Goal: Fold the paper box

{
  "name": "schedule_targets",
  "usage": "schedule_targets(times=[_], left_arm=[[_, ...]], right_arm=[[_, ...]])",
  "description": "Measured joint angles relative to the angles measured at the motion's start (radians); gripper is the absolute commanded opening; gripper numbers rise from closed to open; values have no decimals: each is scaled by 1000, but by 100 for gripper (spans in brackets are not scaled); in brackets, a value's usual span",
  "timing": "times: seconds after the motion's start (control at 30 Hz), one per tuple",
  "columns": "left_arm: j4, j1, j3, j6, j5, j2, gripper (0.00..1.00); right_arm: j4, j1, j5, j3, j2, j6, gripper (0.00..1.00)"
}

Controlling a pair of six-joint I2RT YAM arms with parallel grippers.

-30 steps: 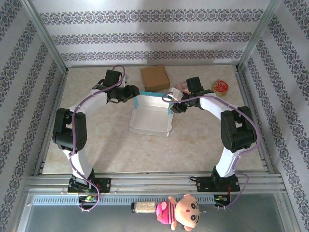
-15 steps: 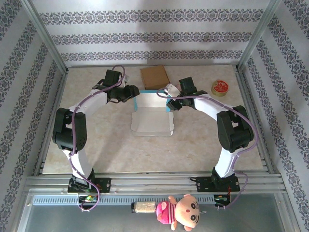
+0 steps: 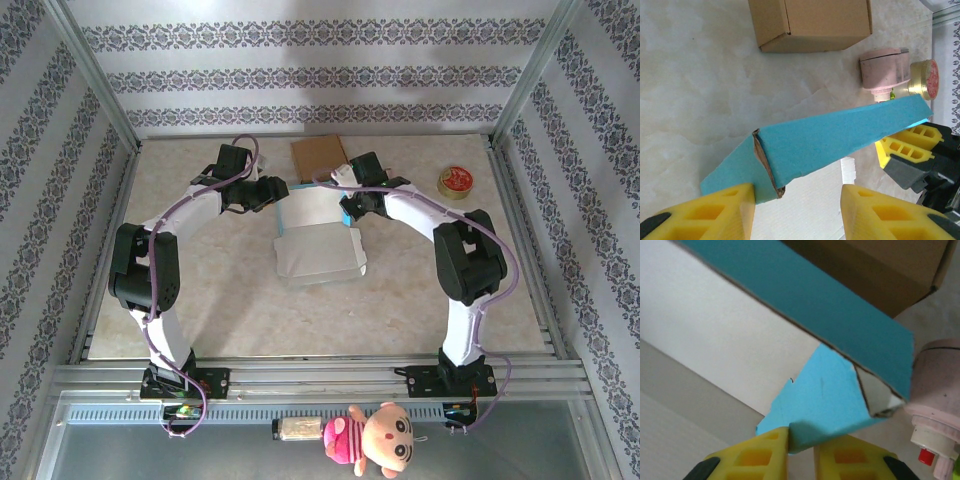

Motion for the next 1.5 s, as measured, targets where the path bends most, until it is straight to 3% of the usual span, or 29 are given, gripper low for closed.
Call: schedule_targets(times=[0.2,0.27,0.43,0.53,0.7,0.8,1.0,1.13,1.33,1.5], left_arm=[[0,4,-6,0,-7,0,48],[0,4,-6,0,-7,0,48],[0,4,-6,0,-7,0,48],[0,4,-6,0,-7,0,48],[0,4,-6,0,-7,0,48],[1,6,-6,0,-8,0,48],[7,6,-17,0,-12,0,48],[7,6,-25,0,-14,0,50],[2,6,-64,0,-18,-56,83],[-29,6,-145,13,-81,-275,91]], right_arm=[[-90,5,34,100,53,183,2],[-106,12,50,119,65,247,2],[-117,36,104,144,87,418,18],[-105,39,107,143,110,496,20],[-72,41,104,141,150,570,8],[-68,41,105,141,153,583,6],[-66,44,110,137,153,586,12],[-66,47,109,136,155,569,0],[-125,71,119,145,150,423,0],[-348,78,67,193,136,153,0]])
